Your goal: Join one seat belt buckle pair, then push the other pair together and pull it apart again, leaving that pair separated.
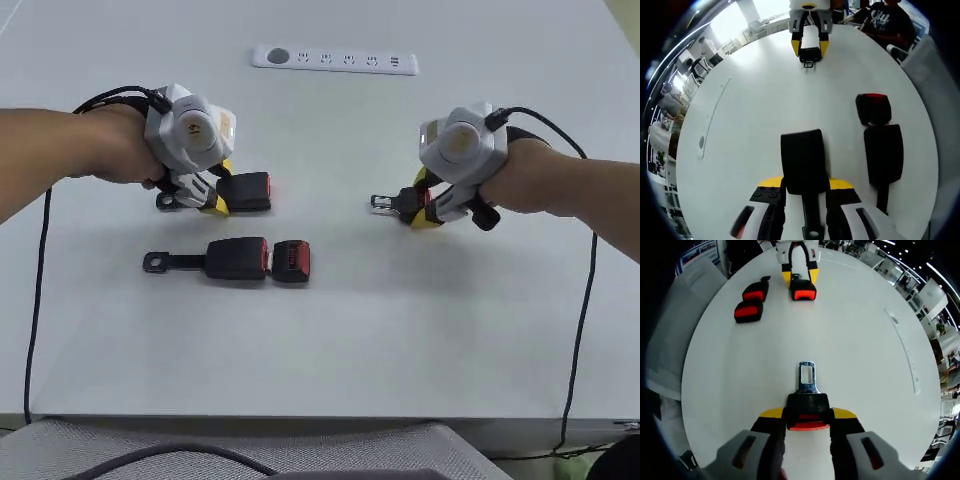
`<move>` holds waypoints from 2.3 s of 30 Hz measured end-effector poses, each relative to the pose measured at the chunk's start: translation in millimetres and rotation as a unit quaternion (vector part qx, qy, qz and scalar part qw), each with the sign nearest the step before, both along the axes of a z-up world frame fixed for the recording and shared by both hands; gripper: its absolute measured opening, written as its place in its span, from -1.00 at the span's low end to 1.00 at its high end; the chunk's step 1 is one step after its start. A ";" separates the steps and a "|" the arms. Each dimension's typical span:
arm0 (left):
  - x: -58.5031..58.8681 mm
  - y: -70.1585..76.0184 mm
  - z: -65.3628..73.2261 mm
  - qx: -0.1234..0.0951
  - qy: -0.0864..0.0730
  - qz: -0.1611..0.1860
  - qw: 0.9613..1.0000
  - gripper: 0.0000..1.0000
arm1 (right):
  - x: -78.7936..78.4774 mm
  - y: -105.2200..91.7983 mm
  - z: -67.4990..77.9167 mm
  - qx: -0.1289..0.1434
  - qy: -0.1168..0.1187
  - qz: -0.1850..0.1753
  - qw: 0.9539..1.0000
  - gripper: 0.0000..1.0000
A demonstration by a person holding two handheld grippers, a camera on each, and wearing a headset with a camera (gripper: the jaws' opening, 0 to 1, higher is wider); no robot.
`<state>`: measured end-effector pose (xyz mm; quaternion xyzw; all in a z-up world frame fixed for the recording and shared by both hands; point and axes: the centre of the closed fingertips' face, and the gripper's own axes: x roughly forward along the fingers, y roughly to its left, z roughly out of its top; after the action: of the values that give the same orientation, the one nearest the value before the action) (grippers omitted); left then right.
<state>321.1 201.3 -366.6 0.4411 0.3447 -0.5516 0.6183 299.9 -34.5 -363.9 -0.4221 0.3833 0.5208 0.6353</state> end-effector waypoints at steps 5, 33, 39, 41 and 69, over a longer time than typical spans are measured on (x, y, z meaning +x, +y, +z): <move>1.8 0.4 -1.7 0.004 -0.001 -0.005 1.000 -0.39 | 3.7 18.0 0.3 0.010 -0.006 0.001 1.000 -0.33; 4.3 2.8 -5.7 0.007 0.007 -0.009 1.000 -0.38 | 28.0 128.7 -8.5 0.089 0.011 0.029 0.996 -0.33; 3.4 2.7 -6.1 0.005 0.013 -0.012 1.000 -0.38 | 23.9 138.7 -10.3 0.058 0.009 0.072 0.996 -0.34; 3.6 3.2 -6.9 0.005 0.015 -0.013 1.000 -0.38 | 24.4 139.4 -7.6 0.064 0.014 0.067 0.996 -0.34; -0.1 0.8 -5.0 0.001 0.024 -0.028 0.999 -0.41 | 15.4 175.1 -0.3 0.104 0.010 0.060 0.993 -0.39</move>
<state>321.0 202.1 -371.7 0.4375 0.3473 -0.5790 0.5939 315.3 140.6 -364.2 -0.3709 0.3070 0.5993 0.6395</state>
